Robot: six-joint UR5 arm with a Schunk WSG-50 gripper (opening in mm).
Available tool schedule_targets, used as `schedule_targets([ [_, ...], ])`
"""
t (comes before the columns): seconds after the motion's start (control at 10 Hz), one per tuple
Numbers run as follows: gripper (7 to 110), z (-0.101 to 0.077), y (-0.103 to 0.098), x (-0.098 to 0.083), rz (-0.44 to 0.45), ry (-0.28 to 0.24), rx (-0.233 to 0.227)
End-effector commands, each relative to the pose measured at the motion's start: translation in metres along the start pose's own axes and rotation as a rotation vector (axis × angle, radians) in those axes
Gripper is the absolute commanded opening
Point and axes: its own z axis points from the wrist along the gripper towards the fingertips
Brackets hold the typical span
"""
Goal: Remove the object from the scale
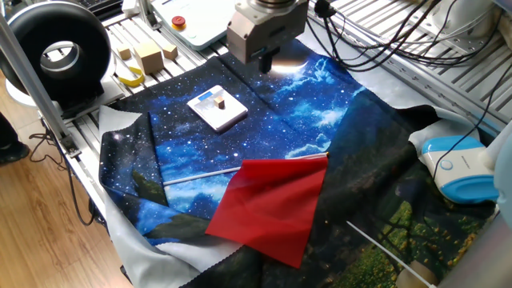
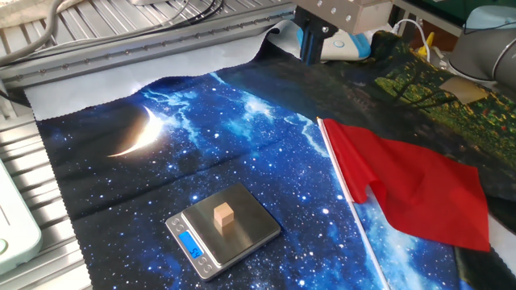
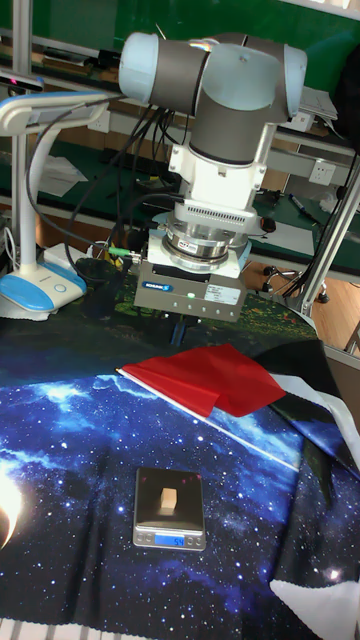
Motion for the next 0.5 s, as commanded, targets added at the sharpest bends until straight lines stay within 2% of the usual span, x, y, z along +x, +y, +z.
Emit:
schedule_targets([
  [0.0,7,-0.0025,-0.0113,0.0096,-0.114,0.039,0.046],
  [0.1,7,-0.0025,-0.0117,0.0133,-0.145,0.056,0.045],
  [0.2,7,-0.0027,-0.0110,0.0139,-0.124,0.060,0.050],
  [0.3,7,-0.0049,-0.0164,0.0095,-0.042,0.042,0.082],
  [0.4,7,-0.0056,-0.0186,0.0096,0.001,0.042,0.115],
])
